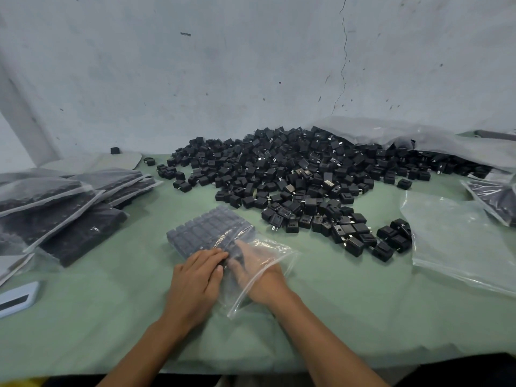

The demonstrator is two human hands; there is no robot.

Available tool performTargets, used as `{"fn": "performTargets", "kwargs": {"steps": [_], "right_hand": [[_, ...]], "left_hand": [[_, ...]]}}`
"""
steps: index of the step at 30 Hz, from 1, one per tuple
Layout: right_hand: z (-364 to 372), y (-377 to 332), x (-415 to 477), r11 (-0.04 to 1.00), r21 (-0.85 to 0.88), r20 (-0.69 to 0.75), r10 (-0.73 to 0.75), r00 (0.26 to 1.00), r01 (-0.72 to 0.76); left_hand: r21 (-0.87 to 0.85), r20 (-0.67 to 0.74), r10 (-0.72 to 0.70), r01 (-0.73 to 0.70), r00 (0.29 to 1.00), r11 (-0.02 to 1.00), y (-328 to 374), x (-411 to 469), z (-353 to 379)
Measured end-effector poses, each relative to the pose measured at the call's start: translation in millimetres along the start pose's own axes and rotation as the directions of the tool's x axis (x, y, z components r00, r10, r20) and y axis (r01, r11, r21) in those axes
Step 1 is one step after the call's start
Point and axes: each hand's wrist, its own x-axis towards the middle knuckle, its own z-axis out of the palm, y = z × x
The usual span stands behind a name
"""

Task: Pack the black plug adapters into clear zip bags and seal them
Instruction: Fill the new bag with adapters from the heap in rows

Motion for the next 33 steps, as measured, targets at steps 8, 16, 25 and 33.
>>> {"fn": "performTargets", "kwargs": {"steps": [8, 16, 25, 33], "right_hand": [[2, -6, 2, 0.997, -0.077, 0.009, 0.016, 1.000, -0.016], [3, -9, 6, 0.993, -0.101, 0.025, 0.067, 0.997, -0.064], [7, -5, 2, 0.966, -0.252, -0.022, 0.058, 0.998, -0.061], [5, -4, 3, 0.968, -0.247, 0.056, 0.063, 0.996, -0.047]], "left_hand": [[0.016, -0.011, -0.003, 0.003, 1.000, 1.000, -1, -2, 3], [0.035, 0.012, -0.002, 0.001, 1.000, 0.999, 1, -3, 1], [0.034, 0.030, 0.005, -0.006, 1.000, 0.999, 0, -5, 1], [0.029, 0.022, 0.009, -0.010, 1.000, 1.000, -1, -6, 1]]}}
